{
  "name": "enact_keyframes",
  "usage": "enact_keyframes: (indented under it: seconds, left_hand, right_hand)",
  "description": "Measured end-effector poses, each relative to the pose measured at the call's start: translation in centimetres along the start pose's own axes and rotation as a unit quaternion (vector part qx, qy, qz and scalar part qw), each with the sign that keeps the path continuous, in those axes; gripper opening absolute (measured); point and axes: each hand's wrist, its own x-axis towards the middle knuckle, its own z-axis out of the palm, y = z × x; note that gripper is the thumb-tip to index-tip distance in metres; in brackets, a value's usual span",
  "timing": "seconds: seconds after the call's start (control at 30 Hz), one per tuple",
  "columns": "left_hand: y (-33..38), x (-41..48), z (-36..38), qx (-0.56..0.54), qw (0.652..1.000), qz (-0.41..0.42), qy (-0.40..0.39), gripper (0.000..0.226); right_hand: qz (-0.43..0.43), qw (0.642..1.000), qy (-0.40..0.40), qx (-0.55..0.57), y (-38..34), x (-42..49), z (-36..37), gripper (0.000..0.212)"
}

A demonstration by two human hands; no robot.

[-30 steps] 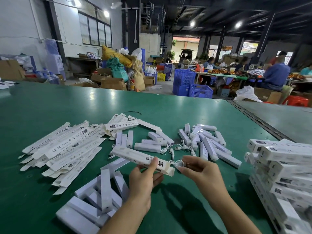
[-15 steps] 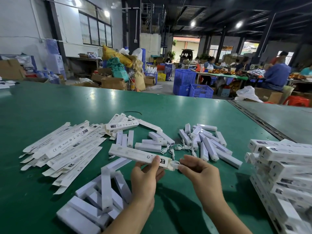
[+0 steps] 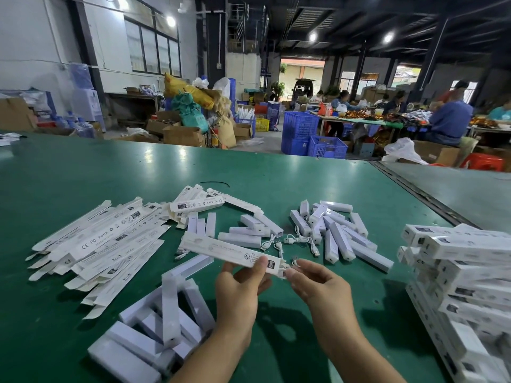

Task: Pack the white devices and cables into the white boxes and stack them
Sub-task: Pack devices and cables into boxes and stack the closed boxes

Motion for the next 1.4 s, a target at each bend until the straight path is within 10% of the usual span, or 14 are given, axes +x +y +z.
enact_keyframes:
  seconds: [0.33,0.6,0.73,0.83,1.13,1.4]
  left_hand:
    - [-1.1,0.3,-0.3,0.054,0.997,0.042,-0.031,0.044]
    - [-0.8,1.1,-0.6,0.064,0.996,0.007,-0.060,0.058]
    - [-0.8,1.7,-0.9,0.122,0.990,-0.011,-0.071,0.078]
    - [-0.6,1.9,-1.1,0.138,0.985,-0.004,-0.105,0.068]
    - [0.4,1.0,-1.3,0.027,0.964,-0.093,-0.247,0.050]
    - [0.5,0.9,-1.5,0.098,0.959,-0.059,-0.260,0.048]
  right_hand:
    - [0.062,0.996,-0.065,0.026,0.0,-0.3,0.4,0.016]
    - [0.054,0.975,-0.215,-0.029,-1.1,-1.0,0.5,0.047]
    - [-0.210,0.906,-0.105,-0.352,-0.9,-0.3,-0.5,0.028]
    - [-0.331,0.852,-0.098,-0.393,-1.0,-0.2,-0.9,0.020]
    - [-0.268,0.926,-0.117,-0.238,0.0,0.5,-1.1,0.024]
    - [-0.379,0.858,-0.188,-0.291,-0.5,0.2,-1.8,0.032]
